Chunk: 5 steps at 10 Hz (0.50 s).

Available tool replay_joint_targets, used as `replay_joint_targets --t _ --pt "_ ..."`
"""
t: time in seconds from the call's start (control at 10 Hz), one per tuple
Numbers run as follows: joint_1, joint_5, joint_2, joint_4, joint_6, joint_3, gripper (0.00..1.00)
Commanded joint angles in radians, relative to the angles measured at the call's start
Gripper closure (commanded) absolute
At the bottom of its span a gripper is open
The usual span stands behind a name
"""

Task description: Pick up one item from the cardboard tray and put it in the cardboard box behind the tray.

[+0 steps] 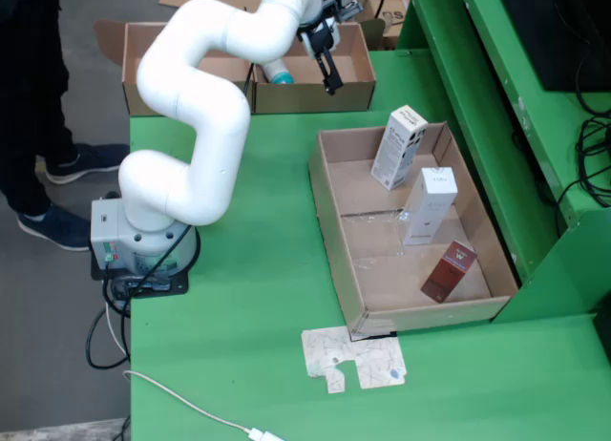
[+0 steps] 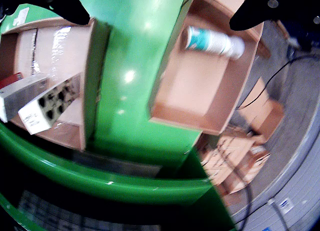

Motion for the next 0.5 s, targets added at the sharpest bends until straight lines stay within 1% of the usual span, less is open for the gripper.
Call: replay_joint_targets --t 0.0,0.1,0.2,0.3,0.4 --pt "-0.157 0.1 0.091 0.052 -0.123 -0.058 0.0" --pt "-0.157 0.1 0.091 0.052 -0.123 -0.058 0.0" --pt "-0.234 0.16 0.108 0.06 -0.188 -0.091 0.0" --pt "-0.234 0.16 0.108 0.06 -0.188 -0.091 0.0" --pt "-0.276 0.185 0.116 0.077 -0.214 -0.12 0.0"
